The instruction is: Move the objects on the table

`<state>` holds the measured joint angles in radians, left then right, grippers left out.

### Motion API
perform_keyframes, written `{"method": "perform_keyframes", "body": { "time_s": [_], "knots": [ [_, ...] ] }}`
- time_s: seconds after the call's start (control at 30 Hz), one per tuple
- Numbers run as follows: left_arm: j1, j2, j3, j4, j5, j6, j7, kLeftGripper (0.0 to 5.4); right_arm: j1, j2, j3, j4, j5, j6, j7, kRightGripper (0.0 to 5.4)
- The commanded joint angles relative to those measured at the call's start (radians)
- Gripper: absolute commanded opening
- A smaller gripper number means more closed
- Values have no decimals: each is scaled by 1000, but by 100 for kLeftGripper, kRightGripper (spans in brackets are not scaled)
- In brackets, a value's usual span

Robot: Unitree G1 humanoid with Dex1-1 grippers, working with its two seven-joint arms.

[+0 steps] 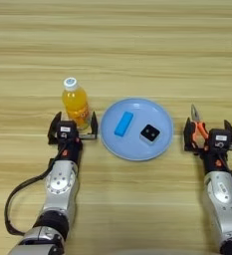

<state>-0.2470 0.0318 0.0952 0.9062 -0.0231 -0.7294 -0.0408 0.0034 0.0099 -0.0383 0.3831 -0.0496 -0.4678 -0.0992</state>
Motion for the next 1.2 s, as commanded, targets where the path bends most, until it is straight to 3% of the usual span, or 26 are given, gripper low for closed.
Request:
{"method": "perform_keyframes", "body": {
  "time_s": [0.03, 0.7, 0.97, 1.2],
  "knots": [
    [-9, 2, -1, 11, 6, 8, 2, 538, -16, -5, -3, 10, 1, -3, 3, 540],
    [-22, -1, -4, 17, 6, 7, -2, 538, -31, -10, -6, 23, 1, -2, 3, 540],
    [-69, 10, -4, 30, 12, 1, 1, 538, -37, -9, -9, 41, 2, -11, 0, 540],
    [-121, 12, -5, 110, 15, 3, -6, 538, -40, -3, -8, 48, 0, -15, -4, 540]
  ]
}}
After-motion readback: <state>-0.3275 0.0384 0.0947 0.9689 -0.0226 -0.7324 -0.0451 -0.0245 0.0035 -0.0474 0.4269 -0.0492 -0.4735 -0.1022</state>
